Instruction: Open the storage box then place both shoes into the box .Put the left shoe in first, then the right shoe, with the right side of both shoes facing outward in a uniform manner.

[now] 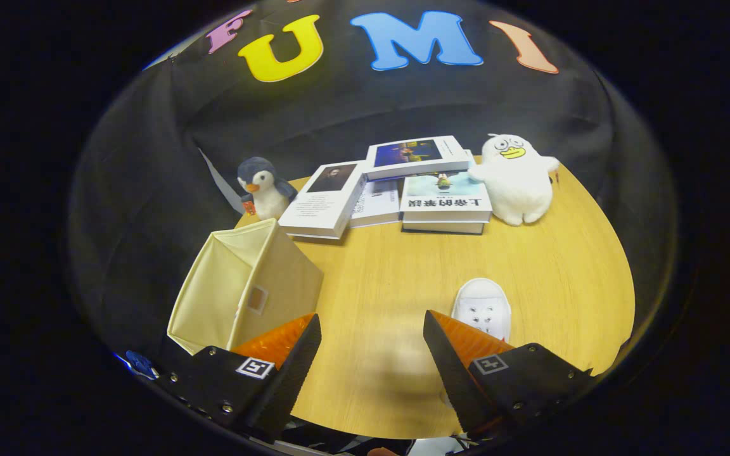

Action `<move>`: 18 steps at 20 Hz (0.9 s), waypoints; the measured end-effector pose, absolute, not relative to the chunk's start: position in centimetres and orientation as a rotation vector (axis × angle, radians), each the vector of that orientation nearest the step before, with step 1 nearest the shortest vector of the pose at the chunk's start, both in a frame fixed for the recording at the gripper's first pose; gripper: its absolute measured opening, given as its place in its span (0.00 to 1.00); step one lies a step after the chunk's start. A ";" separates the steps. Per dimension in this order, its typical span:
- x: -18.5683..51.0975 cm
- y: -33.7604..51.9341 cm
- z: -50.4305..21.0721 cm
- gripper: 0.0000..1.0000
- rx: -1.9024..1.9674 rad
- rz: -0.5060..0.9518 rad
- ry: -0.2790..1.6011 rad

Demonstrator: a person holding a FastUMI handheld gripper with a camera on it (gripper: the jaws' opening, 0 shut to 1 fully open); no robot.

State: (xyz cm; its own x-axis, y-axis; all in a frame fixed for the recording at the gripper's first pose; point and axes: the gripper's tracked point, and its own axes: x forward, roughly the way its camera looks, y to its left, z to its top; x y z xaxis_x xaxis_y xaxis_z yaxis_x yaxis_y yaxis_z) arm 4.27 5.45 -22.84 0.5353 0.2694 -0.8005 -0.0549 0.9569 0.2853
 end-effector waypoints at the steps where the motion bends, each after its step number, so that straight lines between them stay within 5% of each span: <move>1: 4.2 4.3 -23.2 0.98 0.246 0.176 0.994; 18: 1.2 -7.0 -31.5 0.98 0.241 -0.008 1.159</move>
State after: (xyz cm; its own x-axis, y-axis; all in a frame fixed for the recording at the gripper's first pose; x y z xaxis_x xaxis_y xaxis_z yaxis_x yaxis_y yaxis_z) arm 1.16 -6.97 -31.47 0.4030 0.1176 -0.9076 0.1306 0.9742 0.1842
